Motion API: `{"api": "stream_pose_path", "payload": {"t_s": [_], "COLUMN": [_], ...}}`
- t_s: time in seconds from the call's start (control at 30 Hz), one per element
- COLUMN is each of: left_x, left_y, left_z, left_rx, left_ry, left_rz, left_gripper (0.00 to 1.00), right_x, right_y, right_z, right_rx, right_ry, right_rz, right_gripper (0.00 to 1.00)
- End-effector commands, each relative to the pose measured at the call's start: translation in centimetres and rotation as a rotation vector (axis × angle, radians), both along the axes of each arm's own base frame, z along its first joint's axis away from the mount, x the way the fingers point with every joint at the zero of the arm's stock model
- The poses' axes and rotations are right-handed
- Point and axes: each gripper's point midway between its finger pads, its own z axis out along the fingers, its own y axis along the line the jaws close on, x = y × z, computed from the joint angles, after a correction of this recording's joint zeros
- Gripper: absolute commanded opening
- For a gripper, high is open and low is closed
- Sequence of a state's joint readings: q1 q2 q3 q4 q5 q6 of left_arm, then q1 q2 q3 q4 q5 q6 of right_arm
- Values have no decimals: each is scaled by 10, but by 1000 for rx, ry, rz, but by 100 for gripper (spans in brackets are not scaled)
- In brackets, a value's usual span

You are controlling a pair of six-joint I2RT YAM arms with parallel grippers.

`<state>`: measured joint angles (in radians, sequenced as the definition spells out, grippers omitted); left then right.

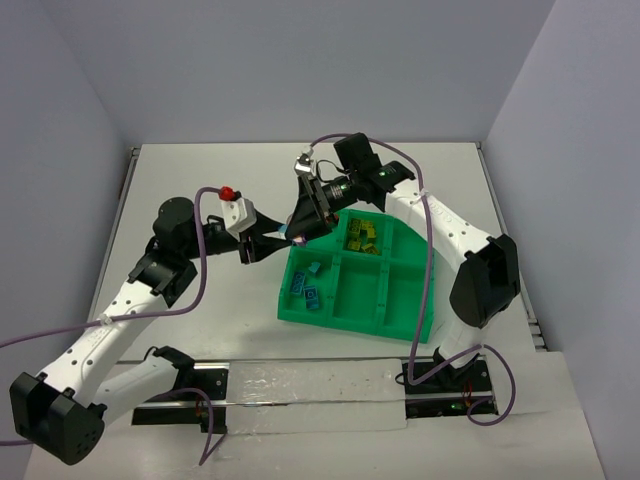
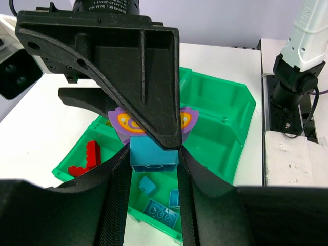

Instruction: Sort the legos into containers by color

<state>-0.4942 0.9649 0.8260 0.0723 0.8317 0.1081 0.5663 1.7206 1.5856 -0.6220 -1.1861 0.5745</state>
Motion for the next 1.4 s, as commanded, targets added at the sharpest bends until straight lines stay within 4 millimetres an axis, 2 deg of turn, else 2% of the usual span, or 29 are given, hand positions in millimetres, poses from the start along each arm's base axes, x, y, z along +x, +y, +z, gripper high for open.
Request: {"api": "stream_pose_path", "payload": {"t_s": [0.0, 0.27, 0.37, 0.43, 0.57, 0.63, 0.67, 0.73, 0.9, 1.07, 1.13, 1.23, 1.33, 1.37], "left_x": [-13, -11, -11, -11, -10, -9, -9, -9, -13, -16, -17, -17, -10, -5], "left_y": [-2, -3, -4, -4, -3, -4, -3, -3, 1, 7, 8, 9, 7, 5], "left_z": [4, 0, -1, 0, 1, 0, -2, -2, -6, -12, -13, -21, -27, -28], "left_rx": [-16, -11, -9, -10, -11, -8, -5, -4, 8, 22, 22, 37, 47, 47], "left_ry": [-1, 8, 12, 9, 4, 8, 10, 10, 17, 25, 29, 61, 128, 171], "left_rz": [-48, -46, -48, -46, -43, -40, -39, -36, -23, 4, 8, 13, 37, 58], "left_gripper": [0, 0, 0, 0, 0, 0, 0, 0, 0, 0, 0, 0, 0, 0], "right_x": [9, 9, 7, 6, 5, 5, 5, 5, 16, 40, 49, 55, 68, 75], "right_y": [-8, -11, -12, -13, -14, -14, -15, -16, -31, -63, -77, -88, -103, -111], "right_z": [18, 24, 27, 26, 23, 21, 21, 21, 13, 8, 13, 16, 9, 1], "right_rx": [31, 40, 45, 43, 39, 37, 36, 34, 14, -10, -12, -21, -99, -163], "right_ry": [-101, -117, -123, -124, -121, -122, -127, -130, -139, -149, -167, -187, -212, -230], "right_rz": [-37, -40, -39, -40, -39, -41, -43, -46, -104, -225, -279, -328, -428, -485], "right_gripper": [61, 60, 57, 52, 28, 19, 10, 1, 0, 0, 0, 0, 0, 0]}}
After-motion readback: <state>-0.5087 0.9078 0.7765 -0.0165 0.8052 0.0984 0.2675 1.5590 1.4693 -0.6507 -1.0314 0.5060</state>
